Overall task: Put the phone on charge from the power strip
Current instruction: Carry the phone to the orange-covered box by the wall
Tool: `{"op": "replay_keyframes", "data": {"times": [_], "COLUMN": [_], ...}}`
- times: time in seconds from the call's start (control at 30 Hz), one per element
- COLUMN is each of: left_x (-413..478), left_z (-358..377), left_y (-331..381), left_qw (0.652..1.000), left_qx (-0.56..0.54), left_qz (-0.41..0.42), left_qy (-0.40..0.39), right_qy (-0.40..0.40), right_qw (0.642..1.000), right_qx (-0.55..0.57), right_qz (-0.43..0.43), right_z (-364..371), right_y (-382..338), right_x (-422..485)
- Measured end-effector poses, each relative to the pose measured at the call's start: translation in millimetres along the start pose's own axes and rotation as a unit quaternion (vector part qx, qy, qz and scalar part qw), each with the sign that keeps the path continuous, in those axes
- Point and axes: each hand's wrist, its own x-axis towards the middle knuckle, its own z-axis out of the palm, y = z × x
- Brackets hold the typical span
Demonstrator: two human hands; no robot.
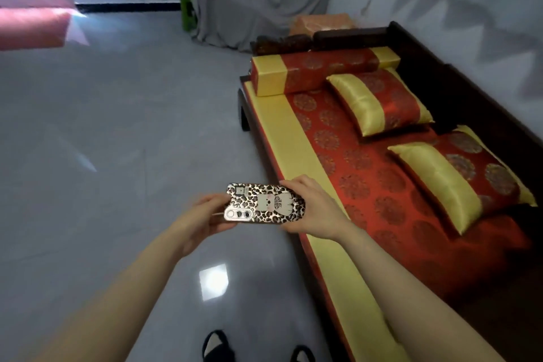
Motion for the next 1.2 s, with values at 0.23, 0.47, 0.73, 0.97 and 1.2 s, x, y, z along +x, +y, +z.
{"op": "replay_keyframes", "data": {"times": [0.23,0.47,0.73,0.97,1.2], "left_x": [44.9,136.1,259.8,358.2,493.8], "left_z": [-80.2,-108.7,-141.2,-177.1,-218.1], "left_y": [56.4,139.1,265.7,360.9,480.8], "left_qw": [1.0,0.998,0.997,0.999,1.0], "left_qx": [-0.002,0.008,0.037,-0.004,-0.007], "left_qz": [0.0,0.036,0.039,0.013,0.027], "left_qy": [0.011,0.041,0.051,0.046,0.008], "right_qy": [-0.004,0.012,0.003,-0.01,0.014], "right_qw": [0.999,0.998,0.999,0.999,0.999], "right_qx": [-0.027,-0.041,0.017,0.007,-0.019], "right_qz": [-0.029,-0.053,-0.032,-0.047,-0.043], "right_z": [32.0,27.2,2.3,-22.3,-47.0], "right_y": [-40.7,-25.9,-10.7,-14.4,-6.2], "right_x": [101.2,228.7,407.4,554.7,729.4]}}
